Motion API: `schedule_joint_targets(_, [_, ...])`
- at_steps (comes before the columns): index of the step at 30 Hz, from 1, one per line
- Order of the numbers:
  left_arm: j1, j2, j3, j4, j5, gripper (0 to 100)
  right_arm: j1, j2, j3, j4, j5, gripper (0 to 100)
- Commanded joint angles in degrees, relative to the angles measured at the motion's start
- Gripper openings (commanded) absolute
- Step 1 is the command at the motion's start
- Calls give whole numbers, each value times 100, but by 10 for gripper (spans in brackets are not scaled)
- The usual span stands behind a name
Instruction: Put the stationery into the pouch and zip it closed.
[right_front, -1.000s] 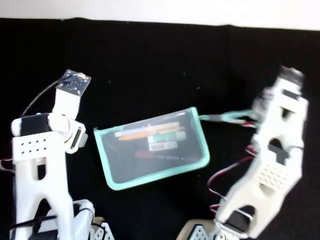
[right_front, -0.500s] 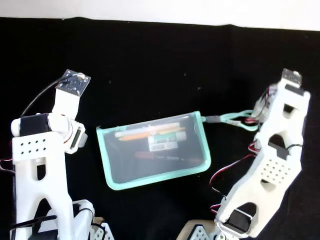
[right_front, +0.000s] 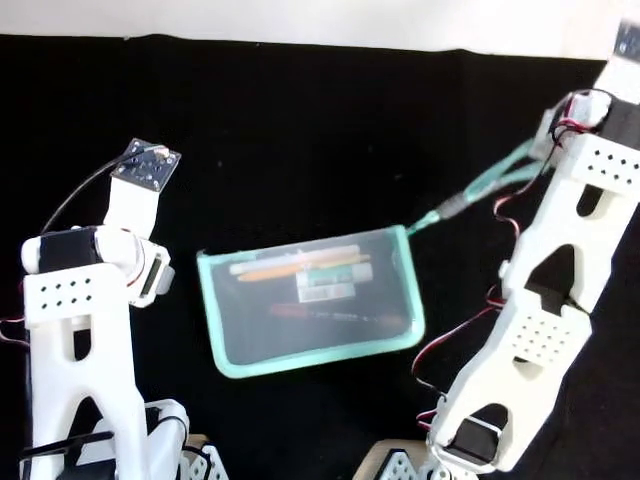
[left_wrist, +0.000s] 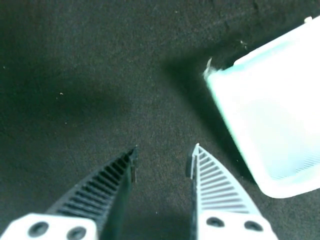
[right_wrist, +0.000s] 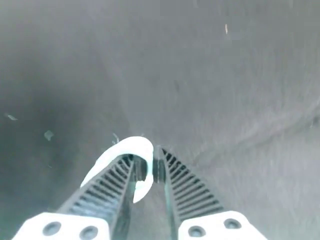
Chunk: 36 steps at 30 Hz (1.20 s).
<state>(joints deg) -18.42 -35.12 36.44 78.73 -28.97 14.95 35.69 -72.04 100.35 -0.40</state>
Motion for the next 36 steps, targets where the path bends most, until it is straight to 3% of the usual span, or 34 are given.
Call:
schedule_joint_targets(1, [110,-48,-242,-202,-26,181,-286,-708,-435,75,-35,5])
schedule_joint_targets(14, [127,-48,-259,-255,18,184,-1613,-2615,-488,31,-44,5])
schedule_joint_targets(27, [655,-48,-1244,-273,1231,185,-3275,-4110,-488,-163,-9,5])
schedule_joint_targets(36, [75,-48,-2255,-281,2497,185,-4084,-4936,-444,-585,0,5])
